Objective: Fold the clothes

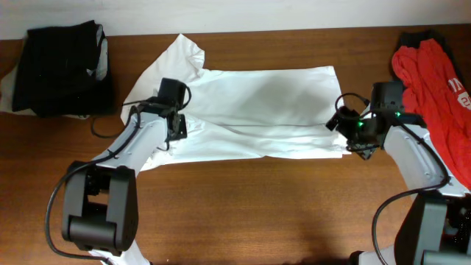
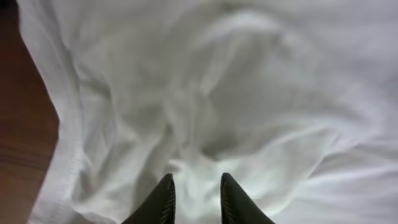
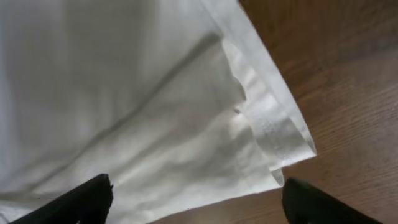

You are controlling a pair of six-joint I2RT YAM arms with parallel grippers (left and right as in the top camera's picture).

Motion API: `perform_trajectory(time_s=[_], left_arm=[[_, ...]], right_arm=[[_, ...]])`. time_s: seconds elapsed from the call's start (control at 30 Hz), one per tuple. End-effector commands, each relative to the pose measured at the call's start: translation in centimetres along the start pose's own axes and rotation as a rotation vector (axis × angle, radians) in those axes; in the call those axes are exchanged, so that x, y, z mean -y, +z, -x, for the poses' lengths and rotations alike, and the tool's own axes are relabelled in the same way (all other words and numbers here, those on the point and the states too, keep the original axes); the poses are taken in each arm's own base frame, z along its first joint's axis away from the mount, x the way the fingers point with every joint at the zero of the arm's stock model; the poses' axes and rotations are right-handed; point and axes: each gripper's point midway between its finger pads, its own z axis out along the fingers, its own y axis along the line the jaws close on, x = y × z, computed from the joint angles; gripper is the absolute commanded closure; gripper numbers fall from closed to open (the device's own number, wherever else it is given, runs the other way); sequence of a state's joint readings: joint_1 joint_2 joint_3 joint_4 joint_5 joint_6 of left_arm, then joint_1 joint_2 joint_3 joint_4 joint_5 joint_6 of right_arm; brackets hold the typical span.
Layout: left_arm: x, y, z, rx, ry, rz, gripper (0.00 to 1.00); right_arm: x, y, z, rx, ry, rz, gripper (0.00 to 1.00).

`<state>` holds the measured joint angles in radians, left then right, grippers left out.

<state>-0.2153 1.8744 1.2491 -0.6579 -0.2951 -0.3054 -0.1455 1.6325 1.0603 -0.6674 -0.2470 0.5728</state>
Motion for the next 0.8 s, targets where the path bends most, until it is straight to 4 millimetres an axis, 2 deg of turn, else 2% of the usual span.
perform_trajectory(time_s=[0.0, 0.1, 0.2, 0.3, 0.47, 0.63, 0.73, 0.77], left_arm=[[1.1, -0.8, 2.2, 0.056, -0.016, -0.064, 0.86], [2.2, -0.3, 2.7, 0.068, -0.022, -0.114, 0.98], [2.8, -0.1, 2.2, 0.044, -0.018, -0.149, 0.99], [3.0, 0.0, 1.6, 0.02, -0.012, -0.162, 0.99], [3.1, 2.0, 0.7, -0.022, -0.007, -0.146, 0.99], [2.9, 2.5, 3.2, 0.064, -0.04, -0.163, 0.99], [3.0, 2.4, 5.3, 0.145, -0.051, -0.181, 0.99], [3.3, 2.3, 6.7, 0.204, -0.066, -0.197, 0.99]], right_arm=[[0.2, 2.2, -2.2, -0.061, -0.035, -0.043, 0.26], [-1.5, 3.6, -3.7, -0.088, -0.096, -0.037, 0.29], [-2.7, 4.1, -4.3, -0.087, -0.138, -0.022, 0.28], [-2.7, 4.1, -4.3, -0.086, -0.138, -0.024, 0.27], [-2.7, 4.1, -4.2, -0.086, -0.139, -0.024, 0.27], [-2.3, 4.1, -4.0, -0.071, -0.139, -0.047, 0.27], [-2.2, 4.1, -4.0, -0.07, -0.139, -0.05, 0.27], [-2.2, 4.1, -4.0, -0.071, -0.139, -0.05, 0.27]])
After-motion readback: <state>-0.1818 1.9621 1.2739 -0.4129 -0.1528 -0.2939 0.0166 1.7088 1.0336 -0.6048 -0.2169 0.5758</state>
